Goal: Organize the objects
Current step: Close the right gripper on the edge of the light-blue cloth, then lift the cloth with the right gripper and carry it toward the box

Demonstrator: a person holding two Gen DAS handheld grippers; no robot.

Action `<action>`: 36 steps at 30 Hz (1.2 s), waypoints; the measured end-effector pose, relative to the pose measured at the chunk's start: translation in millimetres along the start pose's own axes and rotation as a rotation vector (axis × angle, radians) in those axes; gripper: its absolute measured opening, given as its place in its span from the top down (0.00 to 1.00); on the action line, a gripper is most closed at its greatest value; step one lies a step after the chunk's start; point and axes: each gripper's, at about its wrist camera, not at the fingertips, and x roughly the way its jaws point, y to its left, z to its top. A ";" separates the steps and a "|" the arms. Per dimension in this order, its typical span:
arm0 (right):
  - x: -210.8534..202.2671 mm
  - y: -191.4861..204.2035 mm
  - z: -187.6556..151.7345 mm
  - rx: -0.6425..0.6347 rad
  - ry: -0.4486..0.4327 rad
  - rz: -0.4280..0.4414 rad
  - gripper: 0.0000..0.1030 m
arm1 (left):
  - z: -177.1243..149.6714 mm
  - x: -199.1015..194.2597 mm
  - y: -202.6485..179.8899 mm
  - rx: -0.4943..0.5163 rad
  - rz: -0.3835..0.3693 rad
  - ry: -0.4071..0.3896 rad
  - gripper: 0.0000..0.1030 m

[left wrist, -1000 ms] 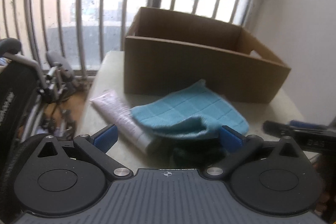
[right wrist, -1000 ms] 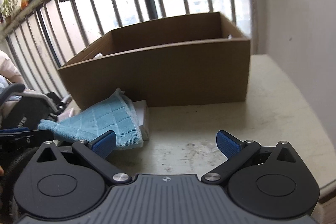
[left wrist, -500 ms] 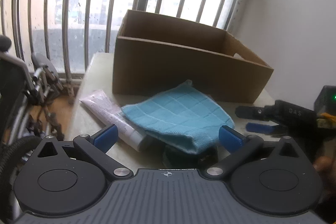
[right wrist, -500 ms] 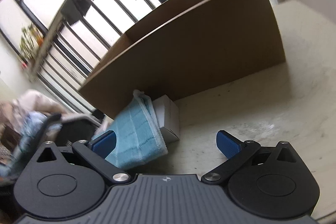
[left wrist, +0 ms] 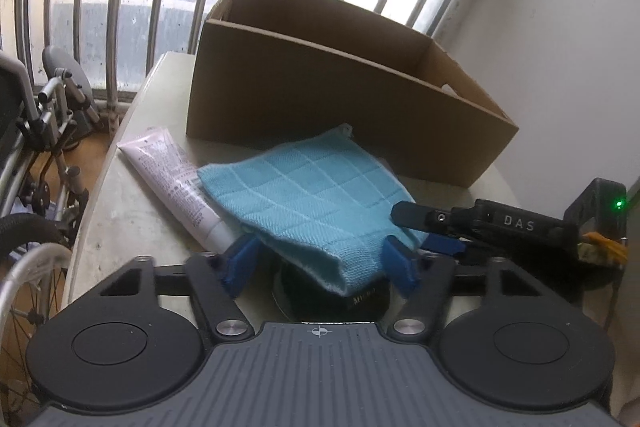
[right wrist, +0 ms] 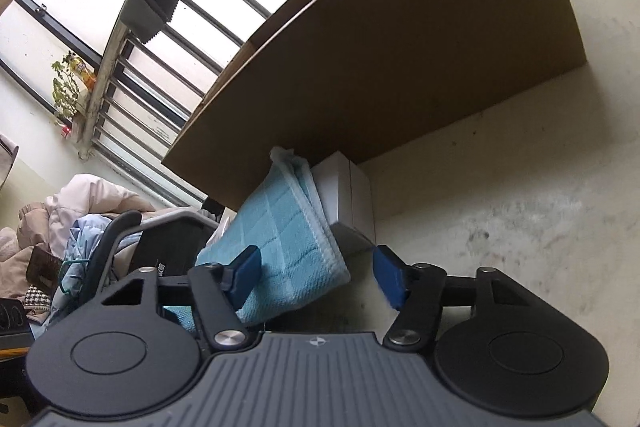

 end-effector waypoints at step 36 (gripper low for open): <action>-41.4 15.3 -29.7 0.004 0.058 0.143 0.87 | -16.9 -36.3 31.3 -0.137 -0.190 0.025 0.80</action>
